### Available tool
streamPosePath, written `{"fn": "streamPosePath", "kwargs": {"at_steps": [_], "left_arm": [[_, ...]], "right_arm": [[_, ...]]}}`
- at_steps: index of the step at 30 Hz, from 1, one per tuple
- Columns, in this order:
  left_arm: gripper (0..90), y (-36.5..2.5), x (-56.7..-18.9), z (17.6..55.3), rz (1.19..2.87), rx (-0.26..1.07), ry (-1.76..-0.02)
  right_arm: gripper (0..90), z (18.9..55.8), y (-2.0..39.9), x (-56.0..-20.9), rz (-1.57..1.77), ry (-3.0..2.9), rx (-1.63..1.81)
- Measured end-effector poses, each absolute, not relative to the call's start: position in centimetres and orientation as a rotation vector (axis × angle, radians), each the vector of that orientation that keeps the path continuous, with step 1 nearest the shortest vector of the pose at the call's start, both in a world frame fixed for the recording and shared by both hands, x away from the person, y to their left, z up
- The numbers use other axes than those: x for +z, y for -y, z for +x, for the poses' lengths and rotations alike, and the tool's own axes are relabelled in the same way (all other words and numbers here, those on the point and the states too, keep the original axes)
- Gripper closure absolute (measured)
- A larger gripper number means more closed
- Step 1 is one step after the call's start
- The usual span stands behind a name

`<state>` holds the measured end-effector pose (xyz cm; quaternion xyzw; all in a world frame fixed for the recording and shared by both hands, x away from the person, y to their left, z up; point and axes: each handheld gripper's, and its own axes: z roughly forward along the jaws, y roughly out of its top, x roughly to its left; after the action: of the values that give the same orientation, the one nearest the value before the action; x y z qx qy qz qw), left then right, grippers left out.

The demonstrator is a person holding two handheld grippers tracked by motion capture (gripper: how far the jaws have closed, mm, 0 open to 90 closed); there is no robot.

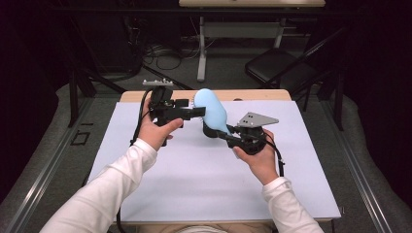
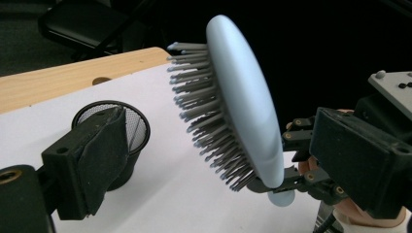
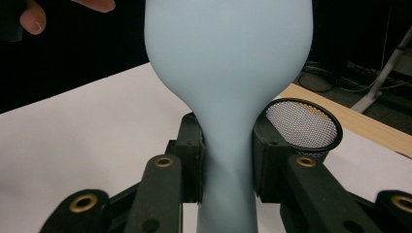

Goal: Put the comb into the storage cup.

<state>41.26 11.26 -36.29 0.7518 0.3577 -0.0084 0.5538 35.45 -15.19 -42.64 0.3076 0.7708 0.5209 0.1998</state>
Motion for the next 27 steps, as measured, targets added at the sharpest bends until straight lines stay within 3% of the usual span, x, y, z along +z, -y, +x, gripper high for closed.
{"fn": "streamPosePath", "kwargs": {"at_steps": [27], "left_arm": [[10.8, -9.1, -36.3, 42.2, 1.783, -0.078, -0.858]], "right_arm": [[69.6, 35.2, 14.8, -42.6, 0.838, -2.152, 1.461]]}}
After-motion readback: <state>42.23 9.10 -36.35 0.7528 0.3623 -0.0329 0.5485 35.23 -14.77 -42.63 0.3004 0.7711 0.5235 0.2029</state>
